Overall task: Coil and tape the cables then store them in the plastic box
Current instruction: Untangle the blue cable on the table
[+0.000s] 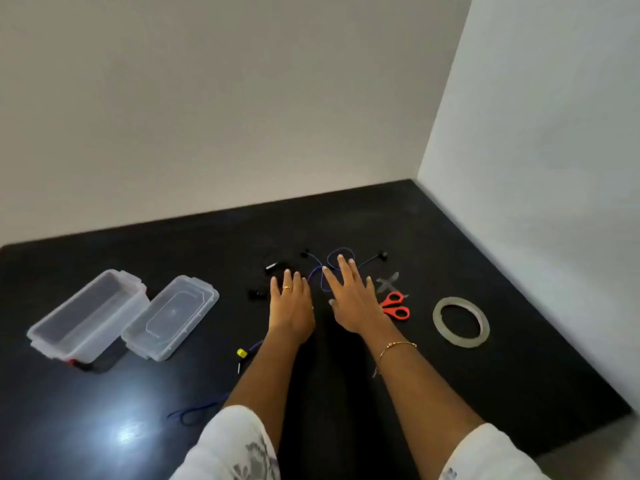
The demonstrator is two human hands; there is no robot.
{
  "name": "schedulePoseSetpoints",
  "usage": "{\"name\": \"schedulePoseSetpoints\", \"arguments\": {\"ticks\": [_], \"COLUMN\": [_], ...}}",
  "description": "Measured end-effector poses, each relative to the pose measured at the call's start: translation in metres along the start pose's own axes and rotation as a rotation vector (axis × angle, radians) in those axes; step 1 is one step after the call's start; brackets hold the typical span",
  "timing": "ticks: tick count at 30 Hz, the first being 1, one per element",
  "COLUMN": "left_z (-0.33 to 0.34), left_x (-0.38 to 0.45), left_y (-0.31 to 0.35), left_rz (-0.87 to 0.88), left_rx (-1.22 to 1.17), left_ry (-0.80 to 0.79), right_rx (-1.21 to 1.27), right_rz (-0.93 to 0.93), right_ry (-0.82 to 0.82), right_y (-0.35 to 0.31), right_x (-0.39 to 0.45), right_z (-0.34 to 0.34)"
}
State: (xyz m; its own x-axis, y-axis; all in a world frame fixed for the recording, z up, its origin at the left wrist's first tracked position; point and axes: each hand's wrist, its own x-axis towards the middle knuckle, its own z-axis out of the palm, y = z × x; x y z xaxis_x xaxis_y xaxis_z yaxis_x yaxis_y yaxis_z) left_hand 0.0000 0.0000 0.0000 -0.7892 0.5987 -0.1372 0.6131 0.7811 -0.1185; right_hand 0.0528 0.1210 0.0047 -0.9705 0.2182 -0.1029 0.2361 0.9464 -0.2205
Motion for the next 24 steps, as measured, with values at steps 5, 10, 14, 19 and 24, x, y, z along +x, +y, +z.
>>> {"name": "schedulePoseSetpoints", "arguments": {"ticks": [5, 10, 14, 19, 24], "left_z": [0.037, 0.055, 0.064, 0.065, 0.056], "left_x": [-0.024, -0.032, -0.029, -0.025, -0.034], "left_y": [-0.013, -0.022, -0.024, -0.022, -0.024], "left_rz": [-0.167, -0.135, -0.149, -0.089, -0.101], "left_rx": [-0.111, -0.142, -0.261, -0.296, -0.451], "left_ry": [-0.028, 0.197, 0.306, 0.347, 0.656], "right_rx": [0.053, 0.042, 0.084, 0.164, 0.568], "right_rz": [-0.021, -0.043, -0.025, -0.114, -0.181], "right_ry": [-0.09, 0.039, 0.298, 0.571, 0.817], "right_y": [-0.018, -0.033, -0.042, -0.042, -0.047], "right_x": [0.0, 0.004, 0.007, 0.01, -0.008], "right_z": [0.038, 0.066, 0.088, 0.096, 0.091]}}
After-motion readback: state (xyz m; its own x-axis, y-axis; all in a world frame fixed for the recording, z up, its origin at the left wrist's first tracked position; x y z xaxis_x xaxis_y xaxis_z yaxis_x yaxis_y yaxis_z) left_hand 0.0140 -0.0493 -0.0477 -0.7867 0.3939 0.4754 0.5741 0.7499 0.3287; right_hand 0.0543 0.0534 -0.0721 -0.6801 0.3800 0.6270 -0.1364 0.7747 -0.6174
